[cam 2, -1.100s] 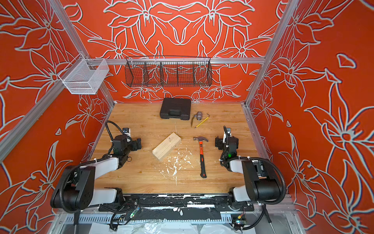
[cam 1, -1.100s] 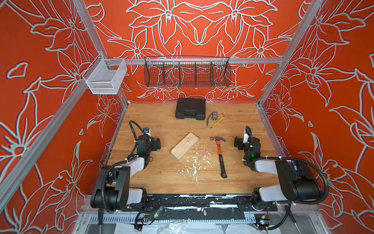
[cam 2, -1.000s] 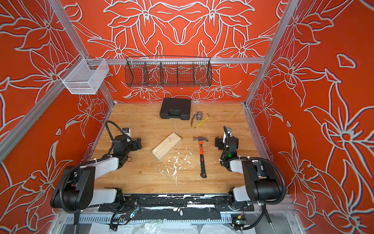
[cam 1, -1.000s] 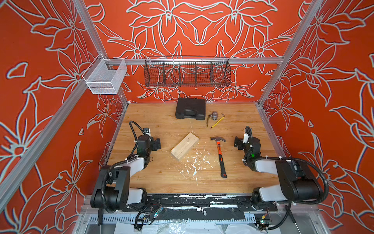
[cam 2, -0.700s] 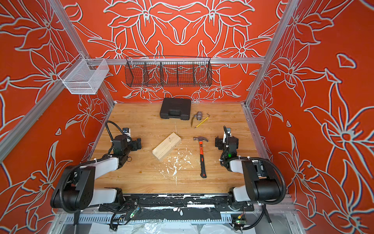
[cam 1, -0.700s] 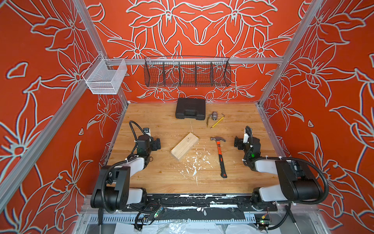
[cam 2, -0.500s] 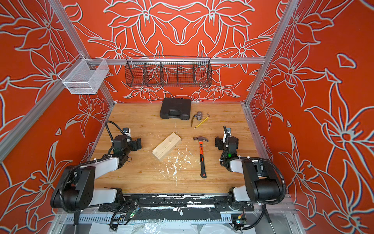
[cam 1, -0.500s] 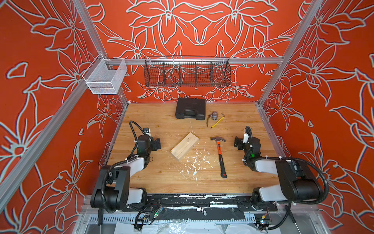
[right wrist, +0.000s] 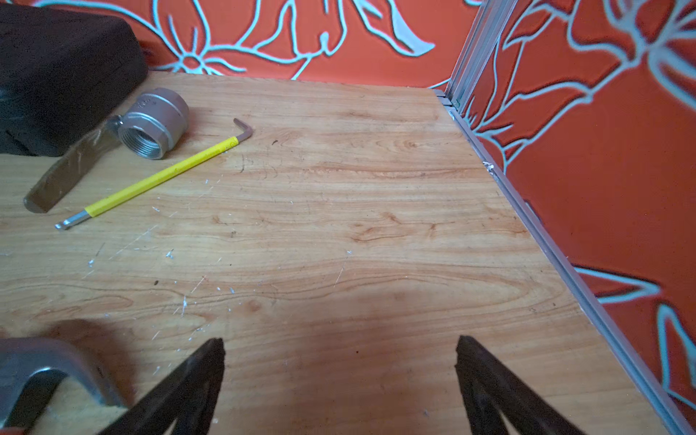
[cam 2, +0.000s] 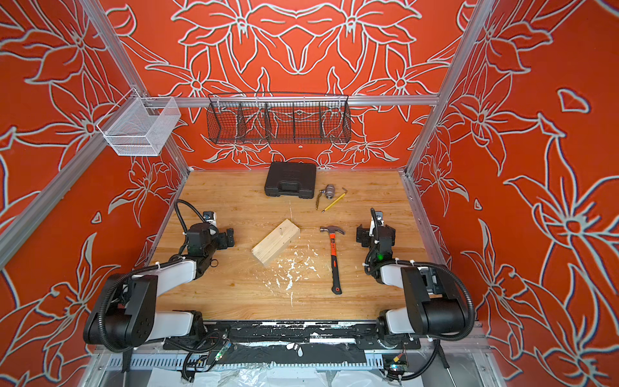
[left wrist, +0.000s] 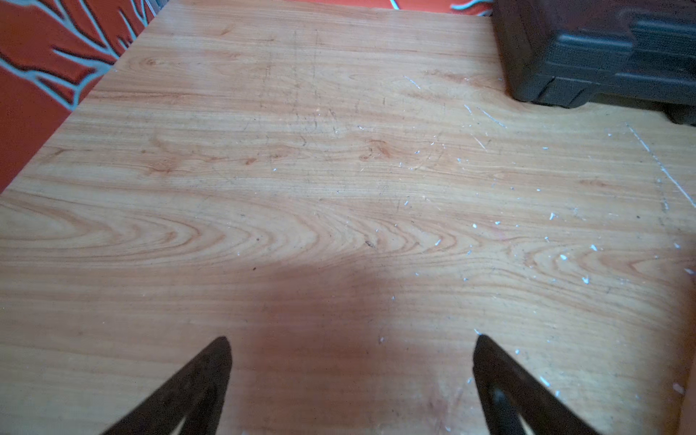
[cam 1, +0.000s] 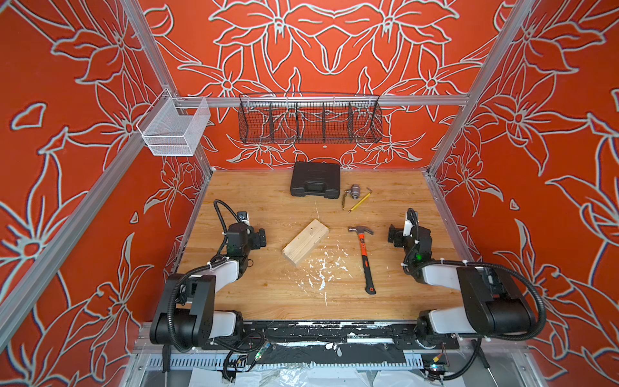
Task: Use a claw hammer to pull out a nail
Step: Pick up the hammer at the center of the board.
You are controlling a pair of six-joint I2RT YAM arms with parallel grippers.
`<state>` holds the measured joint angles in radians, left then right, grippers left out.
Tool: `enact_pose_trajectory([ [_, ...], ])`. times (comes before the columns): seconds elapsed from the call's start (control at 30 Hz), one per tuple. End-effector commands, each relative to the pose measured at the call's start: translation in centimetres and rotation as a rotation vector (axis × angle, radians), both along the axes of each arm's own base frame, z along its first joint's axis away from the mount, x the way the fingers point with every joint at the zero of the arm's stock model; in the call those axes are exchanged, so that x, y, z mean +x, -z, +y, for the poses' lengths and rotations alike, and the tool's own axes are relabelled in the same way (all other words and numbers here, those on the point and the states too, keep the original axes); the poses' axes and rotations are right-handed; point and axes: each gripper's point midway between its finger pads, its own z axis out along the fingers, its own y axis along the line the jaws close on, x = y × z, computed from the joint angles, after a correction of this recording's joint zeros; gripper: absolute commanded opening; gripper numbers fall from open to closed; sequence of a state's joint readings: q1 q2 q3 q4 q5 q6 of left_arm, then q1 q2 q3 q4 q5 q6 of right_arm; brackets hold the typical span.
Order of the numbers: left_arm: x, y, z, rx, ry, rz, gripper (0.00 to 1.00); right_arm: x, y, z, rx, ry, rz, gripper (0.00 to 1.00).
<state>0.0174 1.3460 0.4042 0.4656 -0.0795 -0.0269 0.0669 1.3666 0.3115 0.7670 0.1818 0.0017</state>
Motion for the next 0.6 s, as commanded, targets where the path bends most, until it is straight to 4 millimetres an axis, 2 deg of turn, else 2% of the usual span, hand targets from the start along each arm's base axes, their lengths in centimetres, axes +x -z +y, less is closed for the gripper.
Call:
enact_pose_trajectory([
  [0.0, 0.5, -0.8, 0.0, -0.013, 0.004, -0.029, 0.97, -0.4, -2.2, -0.2, 0.000, 0.013, 0.006, 0.95],
  [0.1, 1.2, -2.8, 0.3, -0.010, -0.014, 0.038, 0.97, -1.1, -4.4, 0.4, 0.093, 0.024, 0.071, 0.87],
  [0.17, 1.8, -4.8, 0.5, -0.016, -0.031, 0.069, 0.97, -1.7, -5.8, 1.9, 0.144, -0.016, 0.097, 0.80],
  [0.23, 2.0, -6.9, -0.3, -0.071, -0.010, 0.042, 0.98, -2.7, -6.8, 2.9, 0.164, -0.016, 0.142, 0.79],
  [0.33, 1.7, -9.9, -3.0, -0.151, 0.055, -0.037, 1.00, -4.9, -6.3, 5.1, 0.215, -0.069, 0.296, 0.76],
  [0.4, 1.4, -11.9, -5.2, -0.118, 0.093, -0.083, 0.99, -6.8, -5.1, 6.2, 0.235, -0.075, 0.425, 0.73],
  [0.47, 1.0, -13.4, -8.3, -0.078, 0.168, -0.107, 0.99, -8.4, -4.0, 7.6, 0.262, -0.089, 0.518, 0.66],
  [0.57, 0.5, -14.4, -13.3, -0.061, 0.312, -0.118, 0.98, -10.2, -2.1, 9.6, 0.301, -0.115, 0.587, 0.57],
])
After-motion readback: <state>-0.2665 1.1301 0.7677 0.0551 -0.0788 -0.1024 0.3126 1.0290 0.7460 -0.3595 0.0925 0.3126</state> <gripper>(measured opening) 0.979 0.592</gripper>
